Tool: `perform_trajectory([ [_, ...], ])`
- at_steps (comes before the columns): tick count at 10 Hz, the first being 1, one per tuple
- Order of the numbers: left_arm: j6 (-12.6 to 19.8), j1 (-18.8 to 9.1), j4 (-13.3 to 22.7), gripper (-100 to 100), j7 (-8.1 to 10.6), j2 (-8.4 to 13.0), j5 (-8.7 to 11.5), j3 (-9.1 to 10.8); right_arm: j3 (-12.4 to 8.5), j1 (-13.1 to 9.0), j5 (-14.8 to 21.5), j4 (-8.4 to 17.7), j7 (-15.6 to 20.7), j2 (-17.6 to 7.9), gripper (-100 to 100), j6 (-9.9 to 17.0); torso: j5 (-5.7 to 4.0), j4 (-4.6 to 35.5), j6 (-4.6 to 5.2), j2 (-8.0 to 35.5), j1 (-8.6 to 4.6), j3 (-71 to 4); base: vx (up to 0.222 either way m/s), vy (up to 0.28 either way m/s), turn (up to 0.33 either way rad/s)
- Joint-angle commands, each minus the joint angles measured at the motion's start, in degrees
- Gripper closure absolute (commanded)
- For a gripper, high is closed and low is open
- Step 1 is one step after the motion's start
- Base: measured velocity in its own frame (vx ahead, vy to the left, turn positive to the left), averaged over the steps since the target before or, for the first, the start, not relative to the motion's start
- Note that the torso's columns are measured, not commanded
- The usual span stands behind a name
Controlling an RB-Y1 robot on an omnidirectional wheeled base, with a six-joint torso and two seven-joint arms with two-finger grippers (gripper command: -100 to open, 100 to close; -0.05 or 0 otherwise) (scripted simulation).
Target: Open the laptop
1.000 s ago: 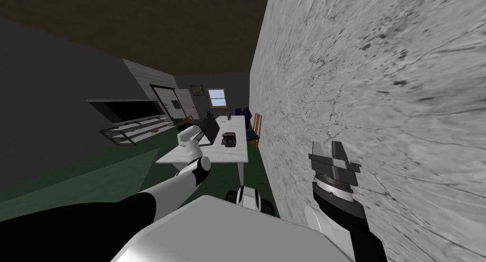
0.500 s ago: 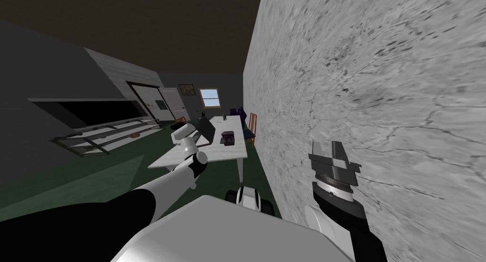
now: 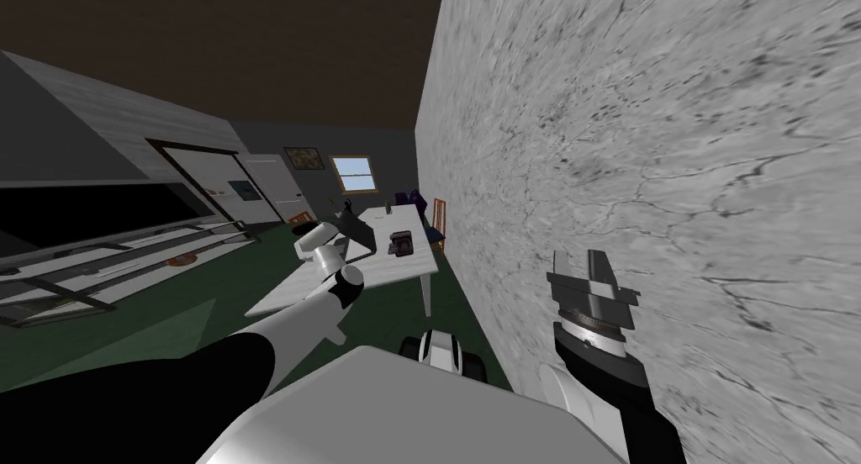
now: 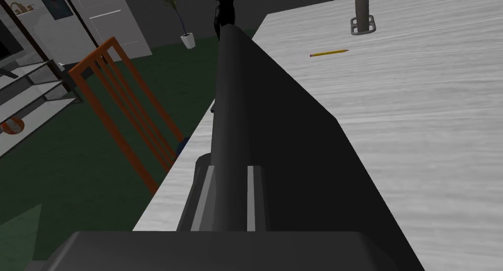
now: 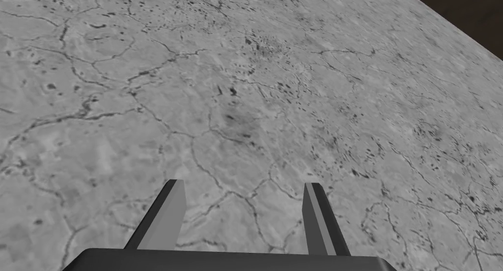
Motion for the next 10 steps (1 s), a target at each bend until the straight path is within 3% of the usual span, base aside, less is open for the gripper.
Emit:
perform_trajectory([
  [1,-0.6,-0.4,3.0,100,2.79,1.1,-1.4,3.05,0.0,0.0,0.0,0.0,0.0,0.0,0,0.0,-0.15,0.0,-0.11,-0.1,-0.3,-0.1,-0.089,0.067,-0.123],
  [5,-1.9,-1.4,8.3,100,8.99,3.4,-4.4,10.01,0.0,0.0,0.0,0.0,0.0,0.0,0,0.0,-0.29,0.1,0.16,0.1,-0.48,0.0,-0.142,0.128,-0.26],
  [6,-2.2,-1.0,7.9,100,7.61,3.4,-3.4,8.91,0.0,0.0,0.0,0.0,0.0,0.0,0,0.0,-0.34,0.1,0.2,0.1,-0.64,0.0,-0.081,0.042,-0.046],
  [7,-0.7,-1.4,7.4,-100,9.0,3.7,-4.2,10.67,0.0,0.0,0.0,0.0,0.0,0.0,0,0.0,-0.5,0.1,0.12,-0.1,-0.91,-0.1,0.0,-0.011,0.018],
  [10,1.9,-2.0,6.5,-100,10.61,4.1,-5.5,13.01,0.0,0.0,0.0,0.0,0.0,0.0,0,0.0,-0.55,0.2,0.09,0.1,-0.95,0.0,0.049,-0.052,0.004],
])
